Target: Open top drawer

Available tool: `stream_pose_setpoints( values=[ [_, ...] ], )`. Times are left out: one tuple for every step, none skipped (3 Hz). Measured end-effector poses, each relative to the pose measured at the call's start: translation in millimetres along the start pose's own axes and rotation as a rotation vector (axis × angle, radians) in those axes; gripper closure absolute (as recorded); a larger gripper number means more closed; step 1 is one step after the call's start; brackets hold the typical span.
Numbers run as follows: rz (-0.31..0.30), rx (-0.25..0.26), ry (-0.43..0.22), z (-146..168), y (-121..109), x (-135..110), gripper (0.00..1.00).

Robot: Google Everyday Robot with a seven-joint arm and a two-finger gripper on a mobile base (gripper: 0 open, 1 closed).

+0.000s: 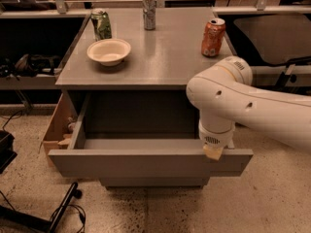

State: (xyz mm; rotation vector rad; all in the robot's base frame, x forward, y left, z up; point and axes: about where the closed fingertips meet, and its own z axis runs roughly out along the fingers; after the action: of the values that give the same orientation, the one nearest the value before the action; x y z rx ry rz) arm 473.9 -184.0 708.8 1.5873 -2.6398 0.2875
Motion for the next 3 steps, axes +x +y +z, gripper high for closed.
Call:
stream_pose_setpoints(
  values=[
    [0.005,0.036,0.003,-20.5,3.8,8.9,0.86],
    [0.005,0.032,0.004,-18.0,3.6,8.5,0.63],
    [0.005,0.032,0.004,-18.0,3.6,8.5,0.40]
  ],
)
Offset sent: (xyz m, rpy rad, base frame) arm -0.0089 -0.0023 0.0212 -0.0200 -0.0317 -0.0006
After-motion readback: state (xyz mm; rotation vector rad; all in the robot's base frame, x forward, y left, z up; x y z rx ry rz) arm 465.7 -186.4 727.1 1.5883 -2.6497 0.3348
